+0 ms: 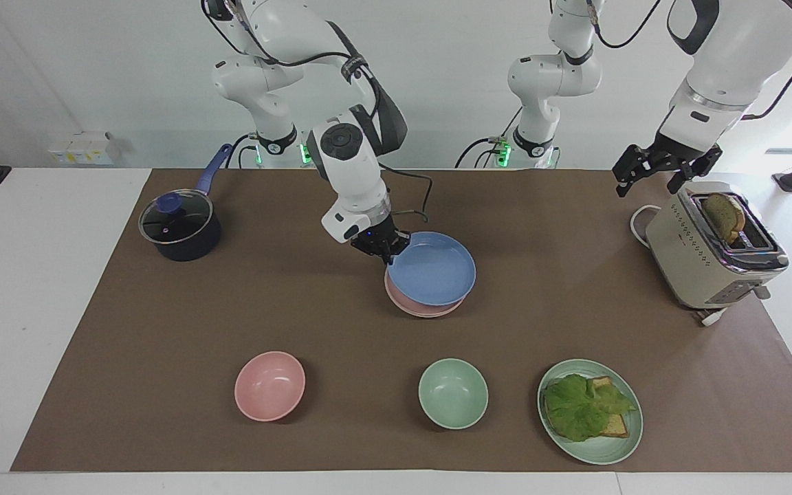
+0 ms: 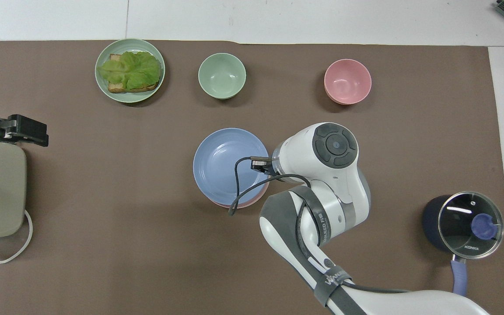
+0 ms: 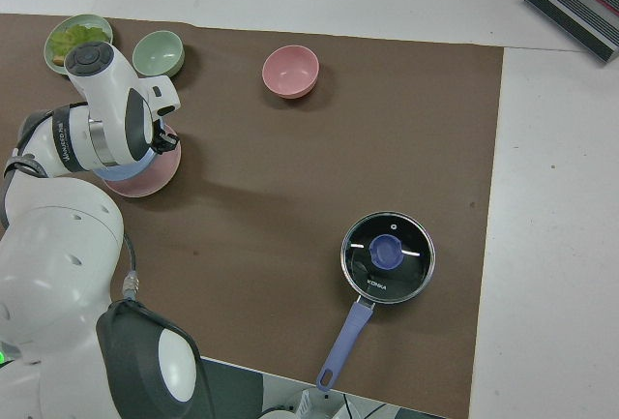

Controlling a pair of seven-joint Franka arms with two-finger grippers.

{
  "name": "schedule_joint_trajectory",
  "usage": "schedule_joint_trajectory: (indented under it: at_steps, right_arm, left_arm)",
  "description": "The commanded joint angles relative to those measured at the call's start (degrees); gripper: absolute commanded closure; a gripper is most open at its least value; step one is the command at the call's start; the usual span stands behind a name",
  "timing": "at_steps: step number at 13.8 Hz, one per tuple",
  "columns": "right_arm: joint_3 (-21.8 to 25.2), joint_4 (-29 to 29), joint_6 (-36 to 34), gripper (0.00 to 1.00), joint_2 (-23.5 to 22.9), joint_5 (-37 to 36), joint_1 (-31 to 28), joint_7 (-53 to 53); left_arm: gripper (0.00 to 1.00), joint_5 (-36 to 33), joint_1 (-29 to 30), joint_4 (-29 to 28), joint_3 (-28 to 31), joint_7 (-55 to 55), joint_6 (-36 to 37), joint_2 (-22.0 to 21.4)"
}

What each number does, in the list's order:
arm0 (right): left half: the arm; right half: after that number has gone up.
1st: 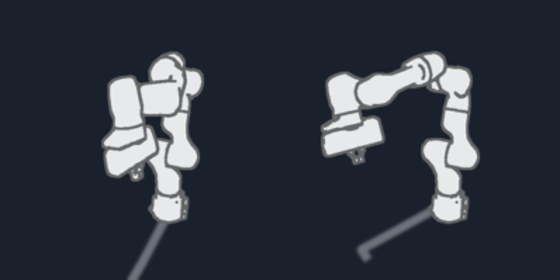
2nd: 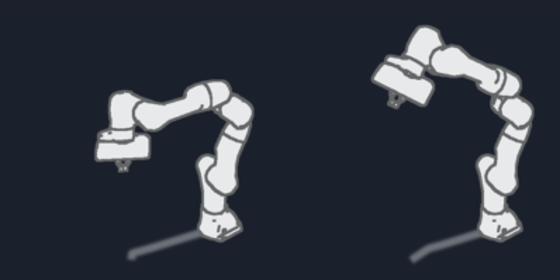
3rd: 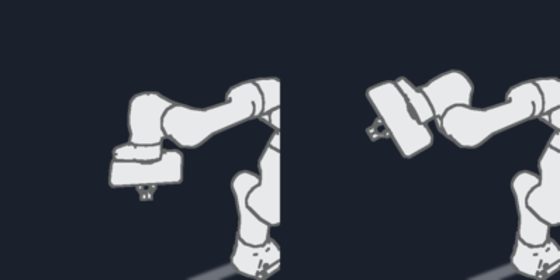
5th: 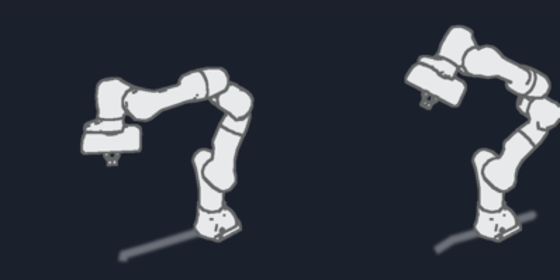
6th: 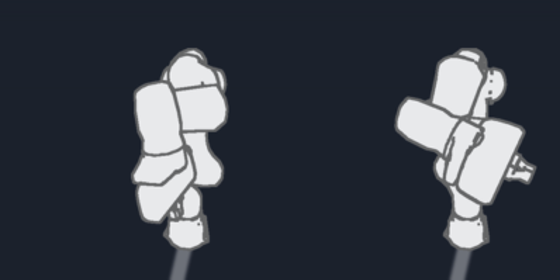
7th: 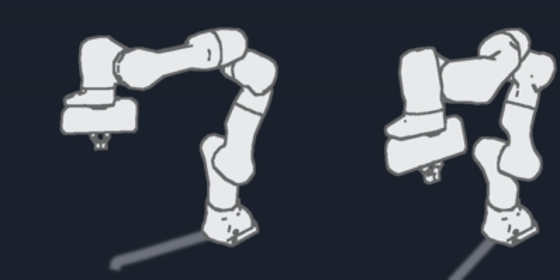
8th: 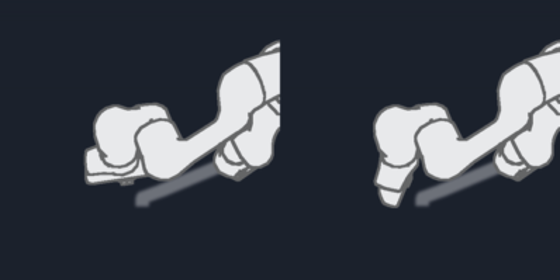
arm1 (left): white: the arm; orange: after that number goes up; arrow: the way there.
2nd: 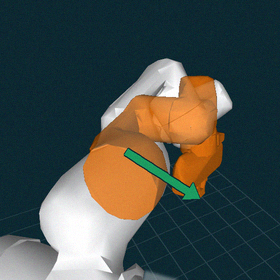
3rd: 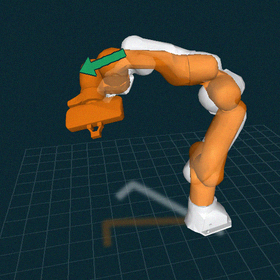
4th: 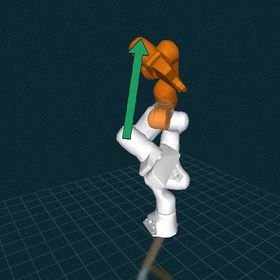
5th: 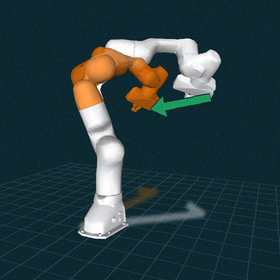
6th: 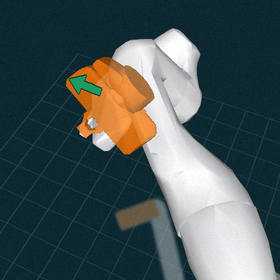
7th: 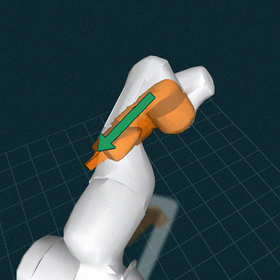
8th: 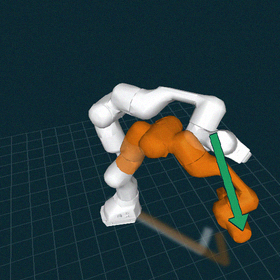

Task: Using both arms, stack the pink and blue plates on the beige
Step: 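Carry the blue plate onto the pink plate with the right gripper, then lower the blue plate and open the right gripper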

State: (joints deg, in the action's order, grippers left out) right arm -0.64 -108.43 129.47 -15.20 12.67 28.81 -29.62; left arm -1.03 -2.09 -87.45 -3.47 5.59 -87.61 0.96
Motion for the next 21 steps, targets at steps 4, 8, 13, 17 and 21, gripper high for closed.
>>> schedule_joint_trajectory:
  at_steps: [4, 8, 13, 17, 21]
  right_arm:
    - [0.11, -1.35, 1.57, 1.0, -1.24, 1.3, 0.19, 0.35]
    - [0.11, -2.23, 2.01, 0.54, -1.33, 1.3, 0.19, 0.53]
    - [0.37, -1.18, 1.93, 0.0, -0.98, -1.76, -0.59, 1.93]
    - [0.73, -1.0, 1.23, 0.0, 2.62, -8.0, -4.98, 3.95]
    - [0.9, 0.31, -4.73, 0.0, 6.93, -9.85, -11.22, 9.56]
  left_arm:
    - [0.0, -0.55, 0.25, -0.09, -0.05, -0.49, 0.94, -0.61]
    - [0.0, -0.55, 0.25, 0.0, -0.05, -0.49, 0.86, -0.61]
    - [0.0, -0.55, 0.25, 0.0, -0.05, -0.49, 0.86, -0.61]
    - [0.0, -0.55, 0.25, 0.0, -0.05, -0.49, 0.86, -0.61]
    - [0.0, -0.55, 0.25, 0.0, -0.05, -0.49, 0.86, -0.61]
